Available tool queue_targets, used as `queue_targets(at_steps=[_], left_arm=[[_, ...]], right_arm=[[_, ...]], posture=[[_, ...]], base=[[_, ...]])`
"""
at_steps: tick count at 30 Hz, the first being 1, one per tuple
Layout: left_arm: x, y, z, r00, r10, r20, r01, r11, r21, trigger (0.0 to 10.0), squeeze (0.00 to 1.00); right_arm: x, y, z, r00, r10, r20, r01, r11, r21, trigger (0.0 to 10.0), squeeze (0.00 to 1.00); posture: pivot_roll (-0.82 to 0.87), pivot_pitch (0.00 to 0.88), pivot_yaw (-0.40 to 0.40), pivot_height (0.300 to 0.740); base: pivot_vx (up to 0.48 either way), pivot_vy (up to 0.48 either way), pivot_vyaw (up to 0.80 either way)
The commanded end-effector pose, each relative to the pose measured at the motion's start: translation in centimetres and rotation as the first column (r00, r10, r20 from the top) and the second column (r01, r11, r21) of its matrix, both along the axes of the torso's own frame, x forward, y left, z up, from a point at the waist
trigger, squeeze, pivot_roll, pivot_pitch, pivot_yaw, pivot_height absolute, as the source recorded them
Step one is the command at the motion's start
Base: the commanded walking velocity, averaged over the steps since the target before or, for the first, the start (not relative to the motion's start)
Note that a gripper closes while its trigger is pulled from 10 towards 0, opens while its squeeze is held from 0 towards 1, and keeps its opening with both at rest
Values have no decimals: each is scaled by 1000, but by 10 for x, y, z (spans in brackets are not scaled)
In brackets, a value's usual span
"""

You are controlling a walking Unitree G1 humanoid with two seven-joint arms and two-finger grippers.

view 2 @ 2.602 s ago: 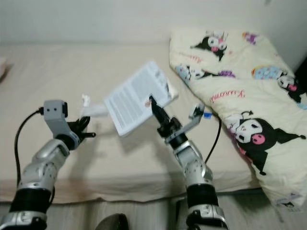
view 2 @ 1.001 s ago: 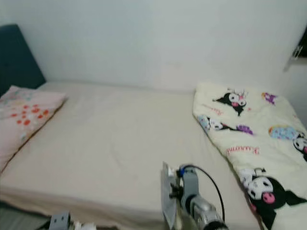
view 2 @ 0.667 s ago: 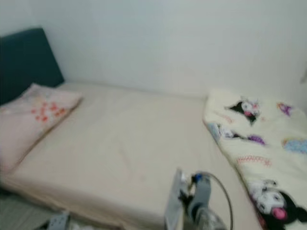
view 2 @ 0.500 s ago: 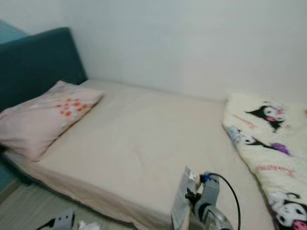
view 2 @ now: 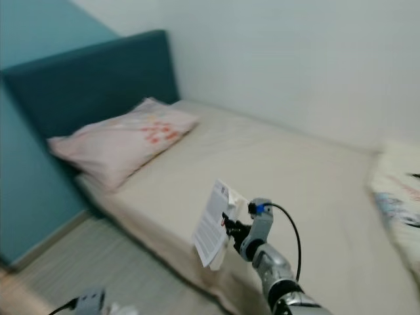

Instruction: Clean up the room

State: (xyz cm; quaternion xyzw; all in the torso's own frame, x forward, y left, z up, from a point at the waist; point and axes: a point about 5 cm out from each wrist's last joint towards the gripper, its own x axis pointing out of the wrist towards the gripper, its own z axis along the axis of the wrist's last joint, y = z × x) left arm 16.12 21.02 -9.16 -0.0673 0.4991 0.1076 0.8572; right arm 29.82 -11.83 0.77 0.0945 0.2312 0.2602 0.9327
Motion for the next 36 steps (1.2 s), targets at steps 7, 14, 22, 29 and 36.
queue_targets(at_steps=[7, 14, 22, 29, 36], left_arm=[[-19, 11, -5, 1000, 10, -14, -10, 1000, 6, 10000, 0], [-23, 15, -5, 1000, 14, -19, -13, 1000, 14, 10000, 0], [-22, 17, -4, 1000, 0, -11, 0, 1000, 25, 10000, 0], [-20, 17, -3, 1000, -18, -1, 18, 1000, 25, 10000, 0], [-15, 14, -2, 999, -42, 18, 41, 999, 19, 10000, 0]], right_arm=[[-25, -14, -34, 991, 89, -102, -128, 864, -487, 10000, 0], [-44, -39, -51, 983, -56, -177, -49, 843, -536, 10000, 0], [-103, -73, -86, 927, -162, -339, -95, 773, -627, 10000, 0], [-151, -76, -107, 866, -173, -469, -184, 762, -621, 10000, 0], [-164, -72, -112, 849, -195, -491, -190, 755, -627, 10000, 0]], posture=[[-67, 0, -33, 706], [-57, 0, -37, 706], [-53, 0, -31, 706], [-62, 0, -21, 706], [-65, 0, -11, 706]], base=[[0, 0, 736], [0, 0, 755], [0, 0, 750], [0, 0, 750], [0, 0, 750]])
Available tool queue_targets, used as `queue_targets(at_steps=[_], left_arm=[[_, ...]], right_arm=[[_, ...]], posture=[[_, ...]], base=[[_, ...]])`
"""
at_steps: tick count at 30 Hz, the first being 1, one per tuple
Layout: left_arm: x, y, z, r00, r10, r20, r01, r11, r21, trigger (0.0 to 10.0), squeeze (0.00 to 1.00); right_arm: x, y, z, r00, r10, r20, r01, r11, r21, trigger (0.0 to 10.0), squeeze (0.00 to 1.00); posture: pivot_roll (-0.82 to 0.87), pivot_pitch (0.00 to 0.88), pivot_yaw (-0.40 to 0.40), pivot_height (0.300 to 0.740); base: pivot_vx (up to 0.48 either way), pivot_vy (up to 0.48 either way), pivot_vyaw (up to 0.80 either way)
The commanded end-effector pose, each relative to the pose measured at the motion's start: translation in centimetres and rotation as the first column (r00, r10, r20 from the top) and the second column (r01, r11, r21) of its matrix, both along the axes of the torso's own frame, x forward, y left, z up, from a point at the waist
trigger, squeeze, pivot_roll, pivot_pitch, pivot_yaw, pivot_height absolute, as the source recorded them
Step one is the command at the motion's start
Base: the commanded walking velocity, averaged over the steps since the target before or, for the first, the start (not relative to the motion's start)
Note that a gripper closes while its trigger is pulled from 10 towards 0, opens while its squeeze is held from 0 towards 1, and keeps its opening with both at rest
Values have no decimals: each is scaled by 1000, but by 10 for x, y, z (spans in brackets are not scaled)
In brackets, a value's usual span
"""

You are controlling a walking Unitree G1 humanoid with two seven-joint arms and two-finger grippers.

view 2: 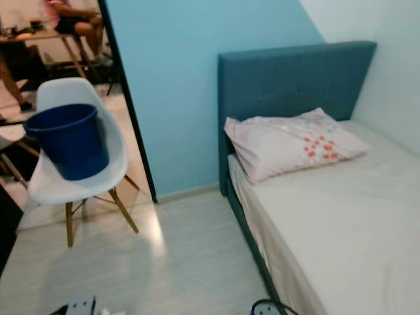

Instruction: Clean up the room

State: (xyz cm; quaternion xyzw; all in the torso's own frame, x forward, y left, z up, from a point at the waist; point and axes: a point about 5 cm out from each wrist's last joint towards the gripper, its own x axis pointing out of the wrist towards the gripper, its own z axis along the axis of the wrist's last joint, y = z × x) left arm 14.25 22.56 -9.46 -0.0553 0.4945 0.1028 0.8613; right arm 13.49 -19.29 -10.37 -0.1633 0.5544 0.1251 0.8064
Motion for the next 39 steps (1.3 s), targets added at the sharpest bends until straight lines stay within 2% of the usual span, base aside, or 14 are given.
queue_targets(at_steps=[1, 14, 15, 20, 23, 25, 28, 30, 31, 34, 35, 37, 38, 39], left_arm=[[4, -1, 1, 1000, -21, 8, 21, 1000, 1, 10000, 0], [16, -2, 6, 998, -13, 66, 12, 1000, 13, 10000, 0], [20, -2, 8, 996, -10, 86, 9, 1000, 13, 10000, 0], [74, 7, 40, 957, 19, 288, -21, 1000, 7, 10000, 0], [80, 8, 44, 950, 23, 311, -26, 1000, 4, 10000, 0], [103, 8, 60, 917, 13, 398, -17, 1000, 7, 10000, 0], [116, 6, 71, 894, -2, 448, -3, 1000, 10, 10000, 0], [139, 2, 92, 838, -33, 545, 27, 999, 20, 10000, 0], [139, 2, 92, 838, -33, 545, 27, 999, 20, 10000, 0], [166, -5, 121, 745, -37, 666, 44, 999, 7, 10000, 0], [166, -5, 121, 745, -37, 666, 44, 999, 7, 10000, 0], [183, -11, 143, 669, -47, 741, 71, 997, 0, 10000, 0], [183, -11, 143, 669, -47, 741, 71, 997, 0, 10000, 0], [186, -13, 149, 647, -53, 760, 81, 997, 0, 10000, 0]], right_arm=[[0, 2, 0, 1000, 8, 1, -7, 1000, -11, 10000, 0], [6, 14, 0, 999, 45, 20, -45, 999, -12, 10000, 0], [5, 15, 0, 999, 50, 17, -50, 999, -10, 10000, 0], [4, 21, -1, 999, 49, 15, -49, 999, 9, 10000, 0], [4, 22, -1, 999, 50, 16, -51, 999, 12, 10000, 0], [5, 22, -1, 1000, 14, 25, -15, 1000, 19, 10000, 0], [5, 21, -1, 1000, 9, 27, -10, 1000, 18, 10000, 0], [7, 16, 0, 999, 8, 31, -8, 1000, 8, 10000, 0], [7, 16, 0, 999, 8, 31, -8, 1000, 8, 10000, 0], [9, 10, 2, 999, -7, 31, 7, 1000, -7, 10000, 0], [9, 10, 2, 999, -7, 31, 7, 1000, -7, 10000, 0], [12, 11, 3, 999, -1, 33, 1, 1000, -8, 10000, 0], [12, 11, 3, 999, -1, 33, 1, 1000, -8, 10000, 0], [13, 11, 3, 999, 0, 34, 0, 1000, -8, 10000, 0]], posture=[[-65, 0, -11, 706], [-55, 0, -14, 706], [-55, 0, -14, 706], [-55, 0, -11, 706], [-55, 0, -11, 706], [-57, 0, -11, 706], [-58, 0, -10, 706], [-60, 0, -10, 706], [-60, 0, -10, 706], [-59, 0, -12, 706], [-59, 0, -12, 706], [-60, 0, -13, 706], [-60, 0, -13, 706], [-60, 0, -13, 706]], base=[[0, 0, 750], [214, 0, 750], [390, 0, 744], [400, 0, 760], [407, 0, 750], [416, 0, 0], [423, 0, 0], [424, 0, 0], [428, 0, 0], [429, 0, 0], [428, 0, 0], [439, 0, 0], [439, 0, 0], [439, 0, 0]])
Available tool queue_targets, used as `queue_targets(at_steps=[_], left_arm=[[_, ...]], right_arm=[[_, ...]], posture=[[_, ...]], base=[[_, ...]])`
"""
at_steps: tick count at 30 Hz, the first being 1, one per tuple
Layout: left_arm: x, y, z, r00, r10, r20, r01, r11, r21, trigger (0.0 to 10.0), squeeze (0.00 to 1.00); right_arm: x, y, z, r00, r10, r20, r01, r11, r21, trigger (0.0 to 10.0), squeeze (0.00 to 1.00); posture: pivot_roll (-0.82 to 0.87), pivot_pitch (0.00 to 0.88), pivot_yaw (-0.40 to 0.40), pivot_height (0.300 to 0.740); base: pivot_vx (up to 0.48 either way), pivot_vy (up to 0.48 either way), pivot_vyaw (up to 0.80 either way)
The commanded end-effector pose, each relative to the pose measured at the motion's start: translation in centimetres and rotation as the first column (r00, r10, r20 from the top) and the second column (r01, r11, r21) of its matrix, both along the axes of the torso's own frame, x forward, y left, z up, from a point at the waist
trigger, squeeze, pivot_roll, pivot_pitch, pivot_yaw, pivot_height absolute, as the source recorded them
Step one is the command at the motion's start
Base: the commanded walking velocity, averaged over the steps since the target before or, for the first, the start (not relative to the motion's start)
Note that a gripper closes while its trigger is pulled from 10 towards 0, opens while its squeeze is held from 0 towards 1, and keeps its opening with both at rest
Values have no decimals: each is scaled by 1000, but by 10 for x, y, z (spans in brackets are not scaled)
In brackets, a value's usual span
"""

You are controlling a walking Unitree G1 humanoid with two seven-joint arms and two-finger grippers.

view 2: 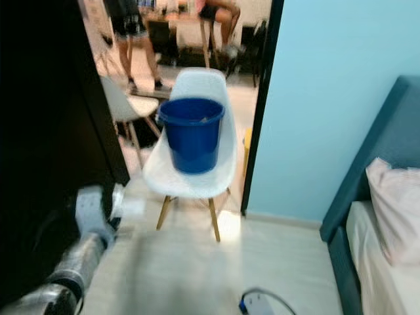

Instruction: Clean up the room

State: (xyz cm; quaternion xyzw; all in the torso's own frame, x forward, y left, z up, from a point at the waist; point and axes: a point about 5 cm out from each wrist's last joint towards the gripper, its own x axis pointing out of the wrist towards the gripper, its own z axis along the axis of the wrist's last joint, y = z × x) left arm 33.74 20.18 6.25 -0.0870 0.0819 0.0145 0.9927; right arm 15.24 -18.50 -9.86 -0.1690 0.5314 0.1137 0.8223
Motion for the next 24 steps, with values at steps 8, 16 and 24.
queue_targets(at_steps=[8, 16, 24], left_arm=[[16, -5, 33, 987, -44, 154, 45, 999, 2, 10000, 0], [28, -10, 64, 958, -74, 276, 76, 997, 3, 10000, 0], [31, -11, 75, 943, -100, 318, 104, 995, 7, 10000, 0]], right_arm=[[3, 19, -1, 1000, 19, -14, -19, 1000, 19, 10000, 0], [-2, 25, -3, 1000, 21, -21, -20, 999, 31, 10000, 0], [-12, 2, -5, 998, 32, -57, -32, 999, 6, 10000, 0]], posture=[[-64, 0, -16, 706], [-66, 0, -13, 706], [-70, 0, -14, 706]], base=[[436, 0, 0], [434, 0, 0], [433, 0, -600]])
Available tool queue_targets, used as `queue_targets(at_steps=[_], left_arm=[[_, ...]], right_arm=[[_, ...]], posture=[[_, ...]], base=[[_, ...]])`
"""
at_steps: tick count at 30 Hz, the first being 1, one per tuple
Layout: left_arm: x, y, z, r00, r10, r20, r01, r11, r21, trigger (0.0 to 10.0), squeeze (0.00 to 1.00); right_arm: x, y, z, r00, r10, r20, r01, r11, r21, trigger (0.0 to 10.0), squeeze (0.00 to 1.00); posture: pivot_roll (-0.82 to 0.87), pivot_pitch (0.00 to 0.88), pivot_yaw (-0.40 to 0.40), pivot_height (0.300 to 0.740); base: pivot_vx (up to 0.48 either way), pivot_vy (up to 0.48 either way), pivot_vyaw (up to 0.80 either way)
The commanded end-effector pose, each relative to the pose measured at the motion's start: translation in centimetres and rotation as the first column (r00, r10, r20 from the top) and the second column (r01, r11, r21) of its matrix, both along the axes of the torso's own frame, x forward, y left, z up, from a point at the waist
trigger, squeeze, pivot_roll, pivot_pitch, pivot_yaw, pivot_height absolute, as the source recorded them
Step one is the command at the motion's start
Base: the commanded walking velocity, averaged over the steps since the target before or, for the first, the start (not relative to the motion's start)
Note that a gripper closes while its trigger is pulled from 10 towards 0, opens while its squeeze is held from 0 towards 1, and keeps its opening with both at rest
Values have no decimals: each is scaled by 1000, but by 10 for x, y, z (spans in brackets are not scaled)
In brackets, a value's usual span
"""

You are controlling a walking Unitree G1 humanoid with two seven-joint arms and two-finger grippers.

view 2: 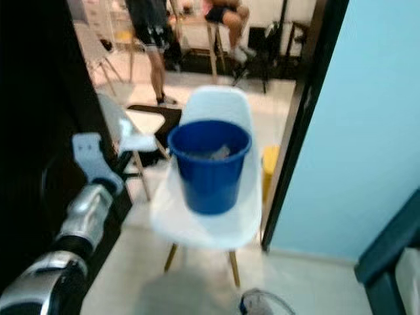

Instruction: Clean up the room

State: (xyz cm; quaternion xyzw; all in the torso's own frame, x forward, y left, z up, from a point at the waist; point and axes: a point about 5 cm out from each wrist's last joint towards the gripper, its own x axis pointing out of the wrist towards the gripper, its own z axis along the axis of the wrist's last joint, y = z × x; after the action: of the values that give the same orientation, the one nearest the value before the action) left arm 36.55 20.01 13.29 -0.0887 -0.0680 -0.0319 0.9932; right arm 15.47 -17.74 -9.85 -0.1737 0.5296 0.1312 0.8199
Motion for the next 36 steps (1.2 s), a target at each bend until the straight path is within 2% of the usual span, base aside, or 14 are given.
queue_targets(at_steps=[1, 8, 10, 11, 14, 19, 22, 25, 26, 28, 29, 30, 34, 36], left_arm=[[3, -9, 5, 999, -38, 17, 38, 999, 2, 10000, 0], [5, -13, 12, 997, -70, 43, 70, 998, 2, 10000, 0], [6, -12, 12, 999, -45, 21, 44, 997, 56, 10000, 0], [6, -12, 12, 999, -45, 21, 44, 997, 56, 10000, 0], [7, -5, 10, 999, 33, -17, -31, 991, 132, 10000, 0], [7, 6, 8, 993, 110, -42, -100, 977, 190, 10000, 0], [7, 6, 7, 994, 95, -57, -77, 961, 266, 10000, 0], [7, 4, 6, 995, 85, -61, -63, 954, 294, 10000, 0], [7, 0, 5, 996, 68, -63, -41, 931, 362, 10000, 0], [7, -9, -4, 993, 50, -105, 14, 845, 534, 10000, 0], [6, -11, -8, 992, 43, -122, 37, 812, 583, 10000, 0], [6, -12, -10, 990, 40, -133, 49, 796, 604, 10000, 0], [5, -15, -16, 985, 29, -167, 79, 794, 602, 10000, 0], [5, -23, -19, 984, -11, -180, 122, 776, 619, 10000, 0]], right_arm=[[-14, -6, -5, 999, -3, -52, 2, 1000, -7, 10000, 0], [-17, -8, -6, 998, -6, -57, 5, 1000, -13, 10000, 0], [-18, -1, -7, 998, -44, -53, 44, 999, -5, 10000, 0], [-18, -1, -7, 998, -44, -53, 44, 999, -5, 10000, 0], [-17, 6, -7, 998, -37, -50, 37, 999, 4, 10000, 0], [-14, 12, -7, 998, -26, -54, 27, 1000, 12, 10000, 0], [-13, 15, -6, 998, -25, -54, 26, 1000, 17, 10000, 0], [-12, 17, -6, 998, -25, -54, 26, 999, 18, 10000, 0], [-13, 16, -6, 998, -26, -56, 27, 999, 17, 10000, 0], [-14, 14, -7, 998, -30, -58, 31, 999, 17, 10000, 0], [-15, 14, -7, 998, -31, -59, 32, 999, 16, 10000, 0], [-15, 14, -7, 998, -31, -59, 32, 999, 16, 10000, 0], [-15, 13, -7, 998, -35, -57, 36, 999, 18, 10000, 0], [-16, 13, -7, 998, -38, -57, 39, 999, 18, 10000, 0]], posture=[[-70, 0, -14, 706], [-75, 0, -13, 706], [-76, 0, -12, 706], [-76, 0, -12, 706], [-77, 0, -12, 706], [-82, 0, -12, 706], [-83, 0, -12, 706], [-83, 0, -12, 706], [-84, 0, -10, 706], [-91, 0, -4, 706], [-91, 0, -4, 706], [-91, 0, -4, 706], [-97, 0, 3, 706], [-100, 0, 6, 706]], base=[[431, 0, -800], [429, 0, -800], [319, 0, -788], [319, 0, -788], [0, 0, 0], [0, 0, 0], [0, 0, 0], [0, 0, 0], [0, 0, 0], [0, 0, 0], [0, 0, 0], [0, 0, 0], [0, 0, 0], [0, 0, 0]])
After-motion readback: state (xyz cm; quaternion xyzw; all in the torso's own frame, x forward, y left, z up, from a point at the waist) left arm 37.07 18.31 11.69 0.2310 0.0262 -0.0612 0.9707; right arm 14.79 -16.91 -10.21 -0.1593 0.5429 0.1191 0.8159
